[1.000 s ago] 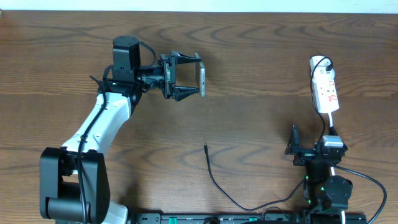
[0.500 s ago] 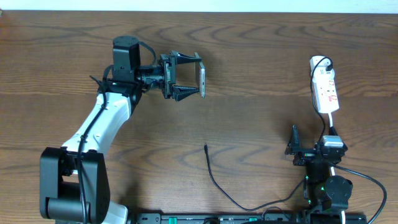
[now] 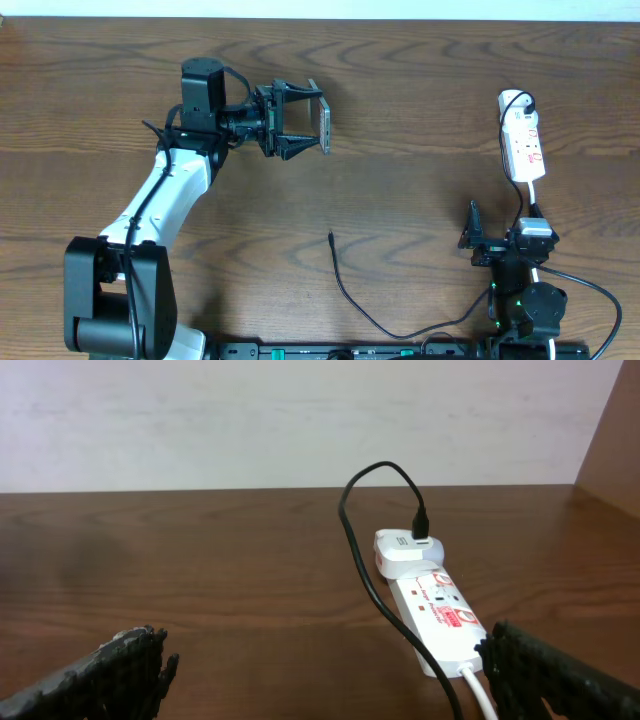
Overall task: Plug charger to phone and switch on socket
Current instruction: 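Lift the phone with the left gripper and tilt it upright, then move the right gripper toward the phone held by the left gripper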
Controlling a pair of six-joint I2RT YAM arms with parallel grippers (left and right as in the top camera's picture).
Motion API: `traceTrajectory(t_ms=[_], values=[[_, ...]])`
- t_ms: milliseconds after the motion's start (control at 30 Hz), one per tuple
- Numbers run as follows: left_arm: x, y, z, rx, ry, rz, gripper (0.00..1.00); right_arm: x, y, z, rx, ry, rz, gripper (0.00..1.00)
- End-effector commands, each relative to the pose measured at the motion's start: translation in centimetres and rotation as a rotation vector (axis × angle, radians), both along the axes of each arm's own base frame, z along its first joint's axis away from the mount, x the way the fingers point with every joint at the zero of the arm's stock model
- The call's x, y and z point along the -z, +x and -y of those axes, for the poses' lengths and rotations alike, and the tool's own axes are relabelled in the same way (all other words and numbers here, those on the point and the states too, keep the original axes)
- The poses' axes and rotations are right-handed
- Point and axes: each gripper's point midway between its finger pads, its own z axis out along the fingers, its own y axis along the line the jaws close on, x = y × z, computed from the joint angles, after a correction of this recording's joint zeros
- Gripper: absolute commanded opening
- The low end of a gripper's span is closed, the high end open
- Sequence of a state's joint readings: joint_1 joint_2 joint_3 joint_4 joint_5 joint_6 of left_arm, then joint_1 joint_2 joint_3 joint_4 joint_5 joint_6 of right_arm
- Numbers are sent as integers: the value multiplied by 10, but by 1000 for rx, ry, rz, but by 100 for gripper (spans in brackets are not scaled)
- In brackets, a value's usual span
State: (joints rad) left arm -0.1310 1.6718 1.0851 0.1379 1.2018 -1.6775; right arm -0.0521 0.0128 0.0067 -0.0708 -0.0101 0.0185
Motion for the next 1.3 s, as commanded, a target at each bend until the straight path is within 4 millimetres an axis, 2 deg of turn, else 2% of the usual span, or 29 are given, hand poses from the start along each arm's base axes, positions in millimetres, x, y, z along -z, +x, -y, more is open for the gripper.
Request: traceTrajectory(t_ms=[0, 600, 767, 967, 1100, 1267], values=[[-19, 6, -2, -19, 12, 92, 7, 1, 0, 3, 13, 11, -4, 99], [4, 47, -27, -259, 213, 190, 7, 1, 0, 4, 20, 10, -3, 99], [11, 50, -32, -286, 251, 194, 7, -19, 1, -3, -19, 10, 77, 99], [13, 54, -35, -308, 267, 195, 7, -50, -5, -42, -254, 126, 181, 99], [14, 56, -37, -319, 280, 203, 8, -54, -6, -58, -341, 187, 104, 99], [14, 55, -36, -312, 288, 219, 7, -79, 8, -85, -507, 212, -86, 99]])
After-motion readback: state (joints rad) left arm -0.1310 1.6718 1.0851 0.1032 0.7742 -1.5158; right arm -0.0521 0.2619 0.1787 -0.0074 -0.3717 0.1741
